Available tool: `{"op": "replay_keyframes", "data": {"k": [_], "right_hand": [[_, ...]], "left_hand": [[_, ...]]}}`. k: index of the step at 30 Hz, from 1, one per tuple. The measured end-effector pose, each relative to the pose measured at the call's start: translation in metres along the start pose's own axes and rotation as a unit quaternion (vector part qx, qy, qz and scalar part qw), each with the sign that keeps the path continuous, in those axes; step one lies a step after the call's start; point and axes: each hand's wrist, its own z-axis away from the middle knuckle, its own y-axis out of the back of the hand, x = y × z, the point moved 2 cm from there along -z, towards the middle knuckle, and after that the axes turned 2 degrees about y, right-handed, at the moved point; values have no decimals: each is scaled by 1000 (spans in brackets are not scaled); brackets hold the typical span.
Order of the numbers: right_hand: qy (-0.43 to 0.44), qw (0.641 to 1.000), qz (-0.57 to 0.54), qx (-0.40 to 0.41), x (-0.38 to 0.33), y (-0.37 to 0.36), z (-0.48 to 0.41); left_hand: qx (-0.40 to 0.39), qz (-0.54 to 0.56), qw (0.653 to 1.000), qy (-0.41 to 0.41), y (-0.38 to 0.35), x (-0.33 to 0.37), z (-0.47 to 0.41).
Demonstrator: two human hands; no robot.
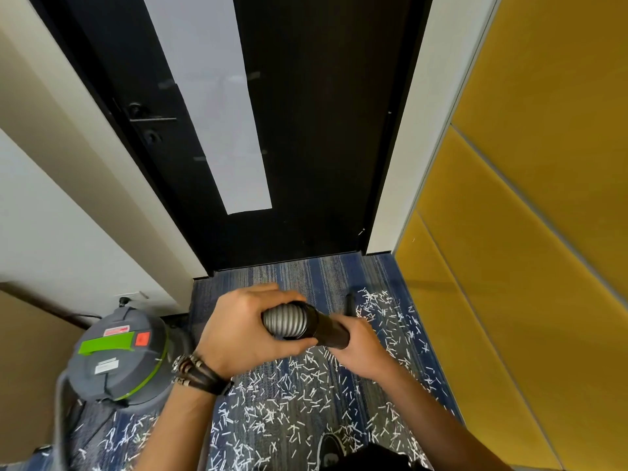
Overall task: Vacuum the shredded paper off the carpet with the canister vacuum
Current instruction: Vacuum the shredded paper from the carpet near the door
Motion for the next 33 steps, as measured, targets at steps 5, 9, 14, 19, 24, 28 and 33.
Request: {"op": "replay_keyframes", "data": {"k": [5, 9, 14, 19, 24, 28, 33], "right_hand": [[2, 1000, 0, 13, 5, 0, 11], [1, 1000, 1, 30, 5, 9, 2], [0, 1000, 0, 23, 9, 12, -3], [3, 1000, -9, 23, 16, 9, 9], [-7, 1000, -5, 29, 19, 19, 10], [-2, 999, 3, 37, 16, 25, 2], [-8, 999, -13, 29, 18, 24, 2]], "left_hand": [[6, 23, 1000, 4, -4, 4, 5], [44, 9, 999, 9, -2, 10, 1], [25, 1, 1000, 11, -10, 12, -9], [2, 25, 1000, 6, -13, 12, -9], [22, 26, 999, 6, -12, 17, -10], [34, 8, 999, 4, -10, 19, -18], [16, 15, 1000, 5, -17, 18, -21]]}}
